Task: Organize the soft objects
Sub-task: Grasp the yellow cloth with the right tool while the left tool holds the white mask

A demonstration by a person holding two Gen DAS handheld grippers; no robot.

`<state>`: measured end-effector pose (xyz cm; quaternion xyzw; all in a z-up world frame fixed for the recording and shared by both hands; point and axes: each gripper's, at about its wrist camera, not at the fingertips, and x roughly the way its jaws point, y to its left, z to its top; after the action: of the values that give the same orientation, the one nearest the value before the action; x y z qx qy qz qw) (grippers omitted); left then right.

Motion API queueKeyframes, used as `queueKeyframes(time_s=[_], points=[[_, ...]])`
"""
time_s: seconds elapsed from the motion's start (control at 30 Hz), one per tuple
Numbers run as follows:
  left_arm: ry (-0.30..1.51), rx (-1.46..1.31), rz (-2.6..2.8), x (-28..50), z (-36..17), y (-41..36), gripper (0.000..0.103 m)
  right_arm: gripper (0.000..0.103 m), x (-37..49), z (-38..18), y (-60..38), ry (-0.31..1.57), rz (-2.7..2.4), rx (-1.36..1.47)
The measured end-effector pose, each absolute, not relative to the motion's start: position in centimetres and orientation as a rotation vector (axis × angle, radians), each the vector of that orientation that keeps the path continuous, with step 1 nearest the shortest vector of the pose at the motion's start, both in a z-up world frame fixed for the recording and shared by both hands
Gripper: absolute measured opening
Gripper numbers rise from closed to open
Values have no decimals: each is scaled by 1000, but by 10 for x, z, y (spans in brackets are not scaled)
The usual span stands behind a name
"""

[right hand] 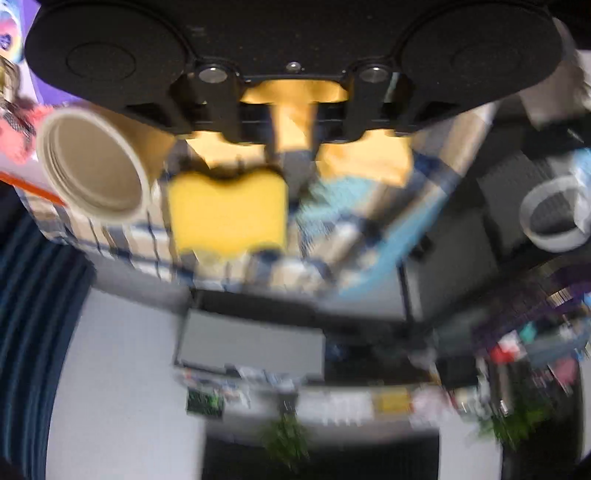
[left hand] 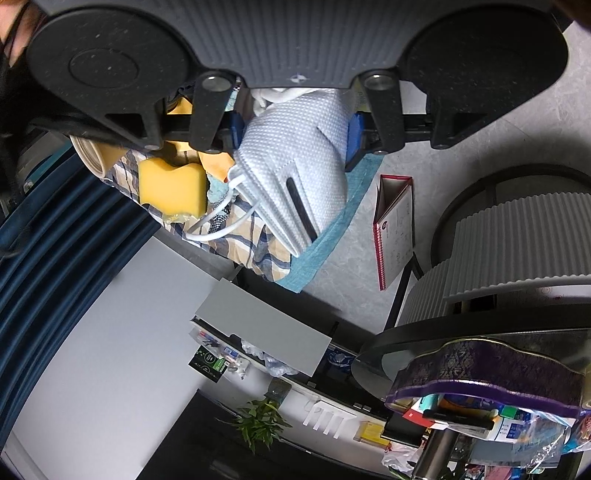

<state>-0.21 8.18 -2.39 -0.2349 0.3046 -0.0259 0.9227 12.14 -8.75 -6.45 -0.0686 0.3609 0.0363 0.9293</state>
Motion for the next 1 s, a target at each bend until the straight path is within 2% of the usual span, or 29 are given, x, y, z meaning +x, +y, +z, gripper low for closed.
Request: queueKeyframes(time_s=[0.17,0.33,0.37,0.43,0.47,0.5,0.8,1.0], points=[[624,-475,-56,-2,-24,82,52,77,132,-87,-81,786,20,-203],[621,-495,-52,-1,-25,85,52,79,149,-104,-86,830,-7,-193],[621,-495,-55,-1,-25,85,52,74,151,-104,-90,839,3,-148],[620,-491,-61,0,-25,83,52,41,150,-103,-94,849,45,-87],[620,-488,-64,1,-25,82,52,3,149,-101,-90,846,81,-94],[619,-486,-65,1,-25,82,52,0,146,-100,-86,833,85,-120],[620,-477,-54,1,-26,83,52,0,112,-47,-102,643,149,-18],[615,-444,-52,-2,-26,78,52,0,94,-19,-110,582,206,26]])
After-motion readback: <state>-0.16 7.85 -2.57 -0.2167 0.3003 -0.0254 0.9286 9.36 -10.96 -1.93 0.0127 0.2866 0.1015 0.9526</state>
